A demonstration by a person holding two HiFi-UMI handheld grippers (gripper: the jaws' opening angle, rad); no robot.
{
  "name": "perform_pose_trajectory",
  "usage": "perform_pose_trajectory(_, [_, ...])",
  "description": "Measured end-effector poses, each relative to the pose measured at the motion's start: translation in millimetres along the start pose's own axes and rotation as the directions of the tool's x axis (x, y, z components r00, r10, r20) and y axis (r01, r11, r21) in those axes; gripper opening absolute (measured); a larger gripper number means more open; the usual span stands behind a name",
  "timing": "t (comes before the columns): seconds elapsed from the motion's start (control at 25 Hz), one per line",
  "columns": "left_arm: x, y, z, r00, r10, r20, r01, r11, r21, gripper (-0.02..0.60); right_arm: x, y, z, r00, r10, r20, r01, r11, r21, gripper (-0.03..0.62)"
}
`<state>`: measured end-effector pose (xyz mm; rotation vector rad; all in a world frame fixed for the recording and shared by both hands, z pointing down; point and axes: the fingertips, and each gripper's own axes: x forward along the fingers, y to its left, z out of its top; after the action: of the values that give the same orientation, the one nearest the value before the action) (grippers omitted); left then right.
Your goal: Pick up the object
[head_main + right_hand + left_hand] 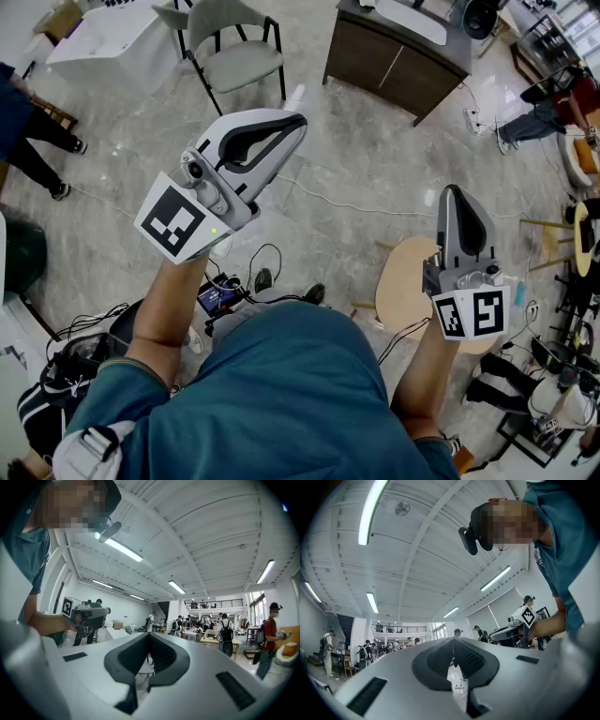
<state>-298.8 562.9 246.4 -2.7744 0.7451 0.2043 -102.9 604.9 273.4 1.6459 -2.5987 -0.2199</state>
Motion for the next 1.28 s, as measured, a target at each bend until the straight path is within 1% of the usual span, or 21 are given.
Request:
perform_pose_trajectory(0.2, [2, -2, 2, 1.0, -0.003, 0.005, 0.003, 1.0, 0.005, 0.009, -4, -1, 2, 1.0, -0.007, 0.01, 0.007, 1.0, -0.002, 0.012])
perform_pose_trajectory(0.36, [-1, -6, 2, 1.0, -0.005, 0.005, 0.005, 1.0, 0.004, 0.009, -10, 2, 2, 1.0, -0.009, 0.027, 0.008, 1.0, 0.029, 0.012])
perform_pose_trajectory(0.48, [-2, -6, 1, 1.0, -0.01, 0.012, 0.011, 1.0, -0.01, 0.009, -12, 2, 1, 0.999, -0.022, 0.046, 0.02, 0.999, 0.041, 0.014])
perform_pose_trajectory(0.64, [3, -9, 2, 1.0, -0.013, 0.027, 0.013, 1.0, -0.011, 0.009, -15, 4, 1, 0.997, -0.021, 0.07, 0.02, 1.0, 0.016, 0.014])
perform_pose_trajectory(0.8, [6, -18, -3, 1.0, -0.017, 0.016, 0.017, 1.0, -0.011, 0.005, -17, 8, -4, 0.997, -0.007, 0.073, 0.007, 1.0, -0.005, 0.014])
perform_pose_trajectory(0.92, [19, -22, -5, 1.0, -0.019, 0.018, 0.019, 1.0, 0.008, 0.005, -18, -2, -6, 0.996, -0.008, 0.083, 0.009, 1.0, -0.012, 0.012])
perform_pose_trajectory(1.0, [31, -34, -3, 0.999, -0.013, 0.03, 0.012, 1.0, 0.022, 0.005, -29, -14, -9, 0.996, -0.003, 0.086, 0.004, 1.0, -0.01, 0.012])
perform_pose_trajectory(1.12, [46, -56, -4, 1.0, -0.004, 0.019, 0.004, 1.0, 0.024, 0.005, -47, -27, -13, 0.996, 0.008, 0.086, -0.008, 1.0, -0.005, 0.014])
perform_pose_trajectory(1.28, [60, -68, -6, 1.0, 0.007, 0.008, -0.007, 1.0, 0.027, 0.005, -56, -41, -15, 0.996, 0.022, 0.09, -0.021, 1.0, -0.011, 0.012])
